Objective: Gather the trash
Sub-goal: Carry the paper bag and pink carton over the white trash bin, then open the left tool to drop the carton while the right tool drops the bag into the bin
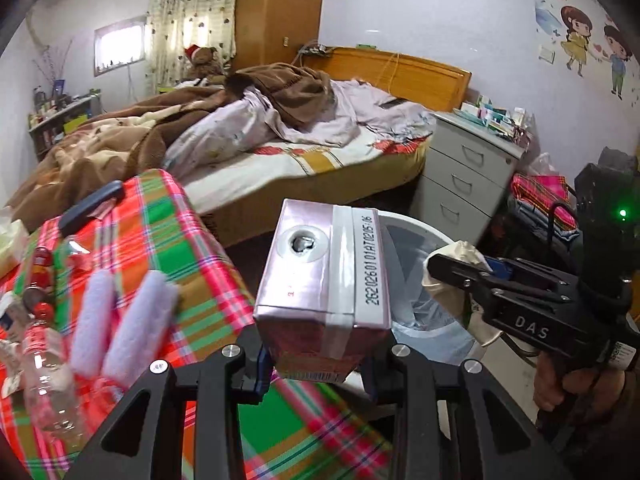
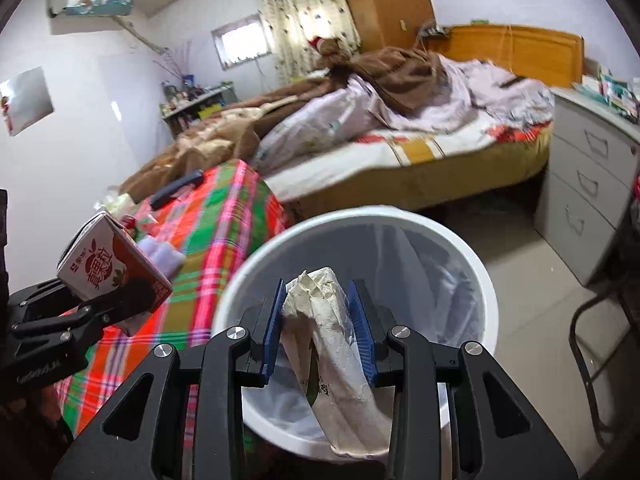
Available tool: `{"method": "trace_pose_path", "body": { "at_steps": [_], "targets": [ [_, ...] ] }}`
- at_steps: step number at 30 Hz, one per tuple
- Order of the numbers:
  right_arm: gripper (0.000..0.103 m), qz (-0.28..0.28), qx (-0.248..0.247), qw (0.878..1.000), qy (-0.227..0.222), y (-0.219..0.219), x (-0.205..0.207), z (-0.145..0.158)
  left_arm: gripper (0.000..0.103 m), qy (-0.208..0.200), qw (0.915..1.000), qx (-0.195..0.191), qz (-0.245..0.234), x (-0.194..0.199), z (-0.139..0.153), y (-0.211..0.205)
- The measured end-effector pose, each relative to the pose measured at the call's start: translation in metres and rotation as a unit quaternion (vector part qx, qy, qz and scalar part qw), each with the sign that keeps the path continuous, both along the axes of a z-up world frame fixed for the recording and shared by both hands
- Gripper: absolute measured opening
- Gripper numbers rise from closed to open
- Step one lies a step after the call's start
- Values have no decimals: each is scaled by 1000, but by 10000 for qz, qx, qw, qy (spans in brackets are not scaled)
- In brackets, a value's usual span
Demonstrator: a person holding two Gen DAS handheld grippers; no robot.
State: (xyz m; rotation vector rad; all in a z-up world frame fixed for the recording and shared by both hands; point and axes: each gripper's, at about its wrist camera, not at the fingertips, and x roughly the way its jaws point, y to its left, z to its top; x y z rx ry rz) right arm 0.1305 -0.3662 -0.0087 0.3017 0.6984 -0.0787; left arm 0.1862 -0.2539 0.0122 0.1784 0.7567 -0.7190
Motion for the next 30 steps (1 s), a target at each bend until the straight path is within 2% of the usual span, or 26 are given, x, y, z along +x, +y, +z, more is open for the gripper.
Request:
{"method": "trace_pose_path", "body": {
  "at_steps": [4,11,14,15,18,30],
  "targets": [
    [34,-88,-103,9996,245,-9,4,-10,35,173,9997,57,-166,4,-14,-19],
    [38,-249,-245,9987,365,-18,7,-14,36,160,9998,28,-144,9,-19,-26],
    [42,-248,-232,9987,389,-20,8,-15,50,198,9997,-104,-137,10,-18,-23],
    [48,-274,-262,9985,384,-19,7,-15,54,194,9996,-122,-141,9,-18,-22],
    [61,-294,-283,9986,332,-19,5,-13,54,161,9997,-156,-140,7,-16,-19],
    [61,-396,-243,9988,129,-9,-3,0,56,55,9997,-168,182,0,-4,10]
  ]
}}
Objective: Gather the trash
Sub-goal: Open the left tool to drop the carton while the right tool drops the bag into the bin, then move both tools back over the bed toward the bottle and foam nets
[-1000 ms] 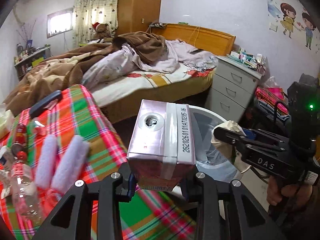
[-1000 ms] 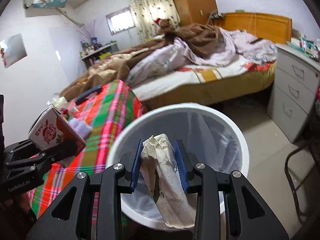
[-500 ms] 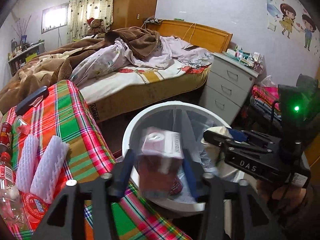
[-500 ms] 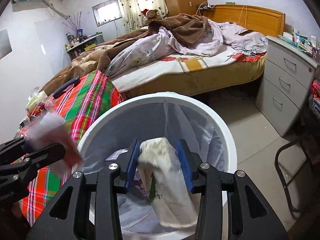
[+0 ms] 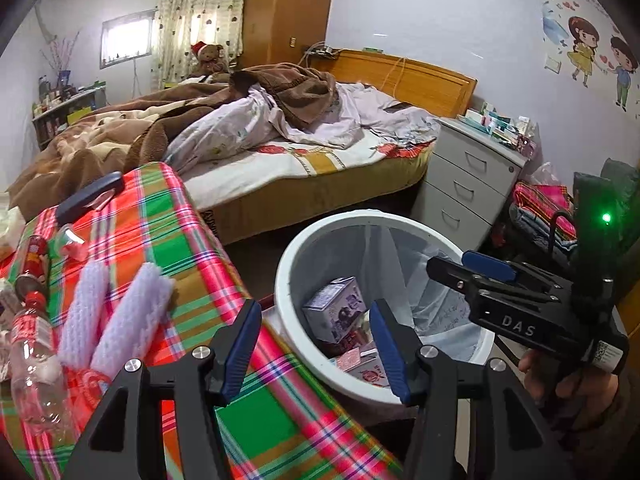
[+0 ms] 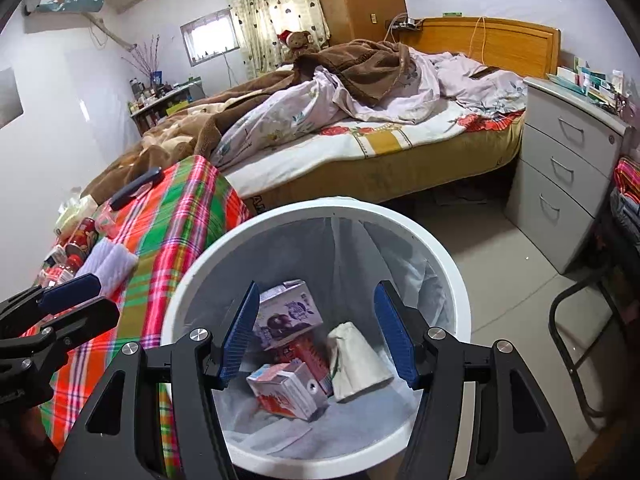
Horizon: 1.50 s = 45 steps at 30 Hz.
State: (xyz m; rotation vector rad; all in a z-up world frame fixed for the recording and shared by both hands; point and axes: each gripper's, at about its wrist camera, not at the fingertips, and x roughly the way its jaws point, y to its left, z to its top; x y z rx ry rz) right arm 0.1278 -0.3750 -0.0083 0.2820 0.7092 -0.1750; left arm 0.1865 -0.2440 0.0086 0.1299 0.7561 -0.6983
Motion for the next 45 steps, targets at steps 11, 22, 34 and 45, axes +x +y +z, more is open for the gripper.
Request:
{"method": "trace_pose_path", "body": {
  "at_steps": [11,22,34,45],
  "targets": [
    [61,165,-155,9995,-224,30,-2,14,56,-118,9989,-69,449,-7,11,45],
    [61,513,-124,9982,-294,73,6,17,56,-232,9927,-121,1175,-7,17,114],
    [61,915,-5,9956,-183,118,29,11,56,-139,9770,-99,2125,9,10,200],
    [61,1111,259,9935,-13,148,66,6,63,139,9701,-219,2413,36,-2,240]
  ]
}}
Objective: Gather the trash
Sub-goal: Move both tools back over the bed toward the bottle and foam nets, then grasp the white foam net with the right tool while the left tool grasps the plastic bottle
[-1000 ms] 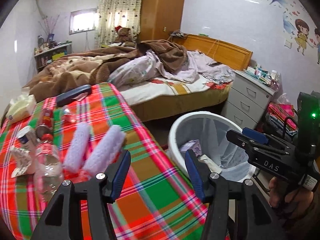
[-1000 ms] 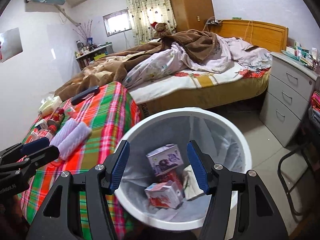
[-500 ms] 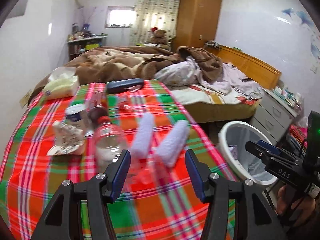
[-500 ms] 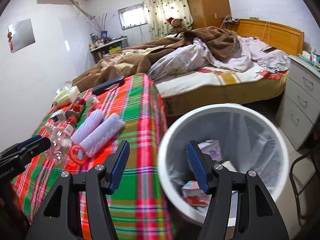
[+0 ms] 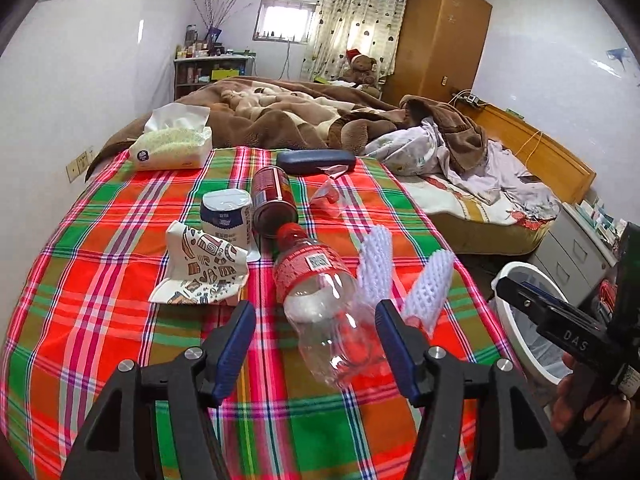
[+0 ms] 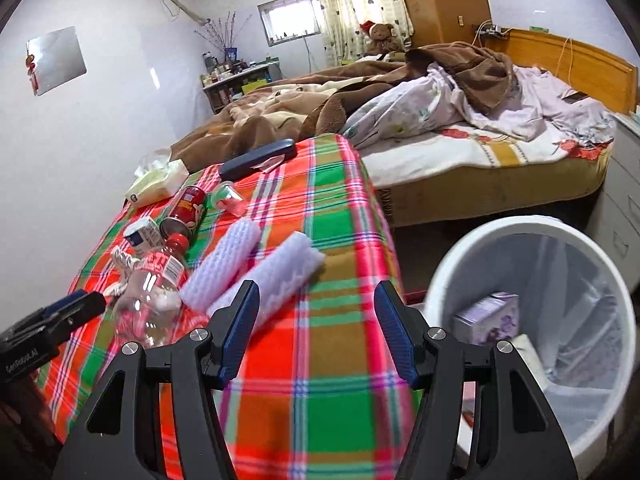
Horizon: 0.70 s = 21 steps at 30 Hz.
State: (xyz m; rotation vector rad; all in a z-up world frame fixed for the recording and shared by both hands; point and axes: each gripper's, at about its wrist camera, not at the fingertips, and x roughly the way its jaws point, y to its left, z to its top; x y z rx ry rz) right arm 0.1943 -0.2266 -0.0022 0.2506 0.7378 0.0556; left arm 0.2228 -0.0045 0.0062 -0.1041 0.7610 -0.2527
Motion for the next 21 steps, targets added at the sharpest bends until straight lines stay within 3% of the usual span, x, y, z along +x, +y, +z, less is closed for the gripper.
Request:
{"method": "trace_pose_path", "body": {
  "at_steps": [4,16,21],
  "targets": [
    [61,58,51,9998,158,9,17,-7,63,201,9996,-182,-103,17,-8,-1],
    [61,174,317,9972,661,25,53,-28,63,526,9976,-83,-449,53,-25,-19],
    [61,332,172,9955,871,34,65,-34,63,726,9964,-35,-434,64,-37,-15]
  ]
}}
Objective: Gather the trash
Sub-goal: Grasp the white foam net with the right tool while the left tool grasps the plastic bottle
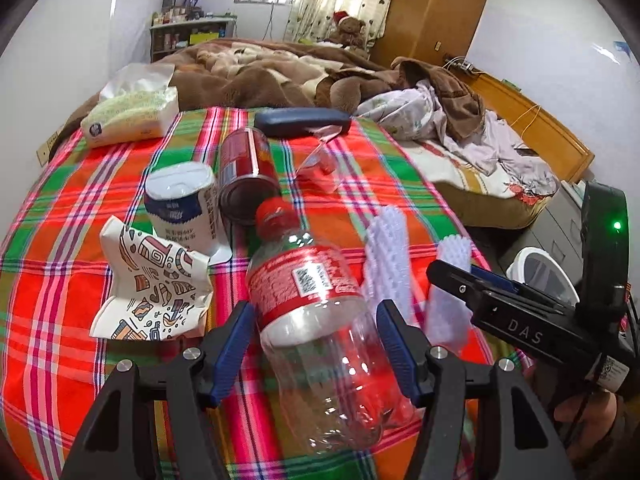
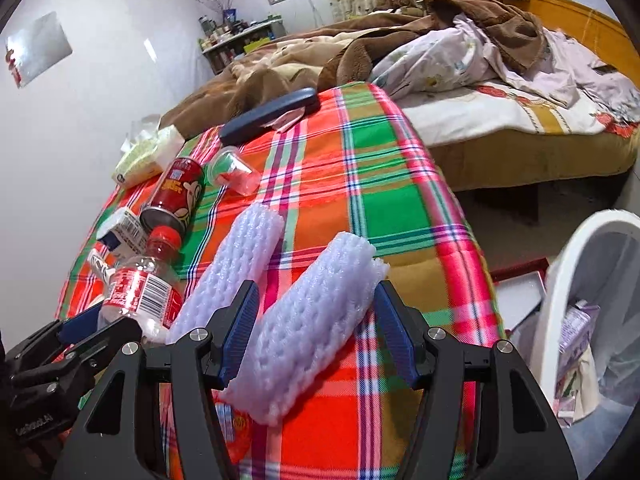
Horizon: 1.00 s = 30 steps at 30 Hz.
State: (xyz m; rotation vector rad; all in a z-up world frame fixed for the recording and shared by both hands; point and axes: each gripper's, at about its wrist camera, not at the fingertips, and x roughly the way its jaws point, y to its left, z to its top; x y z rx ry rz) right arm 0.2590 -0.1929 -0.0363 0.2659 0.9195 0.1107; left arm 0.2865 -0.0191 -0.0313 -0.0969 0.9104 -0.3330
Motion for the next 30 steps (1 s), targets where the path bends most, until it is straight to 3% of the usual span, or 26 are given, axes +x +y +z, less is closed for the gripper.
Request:
{"method": "trace_pose_path", "body": {
  "at_steps": [7,10,12,15,18,30],
  "targets": [
    [61,276,-578,9979,-4,8,-4,-1,63,121,9998,171,48,9,-9,5],
    [60,258,-597,9979,-37,5,-7,-1,63,90,9997,228,-67,12,-10,1],
    [49,190,-606,9979,-81,2,-9,0,63,132,9997,194,-67,16,-12,0],
    [45,193,-545,9983,-91,-1,-8,-1,63,97,9997,209,-21,19,-14,0],
    [44,214,-518,9984,-109,-2,-7,-1,63,224,9996,142,-33,22,-18,-1],
    [34,200,-378,9988,-253,-5,-11,0,62,99,9998,140,120,17,-14,-5]
  ]
}}
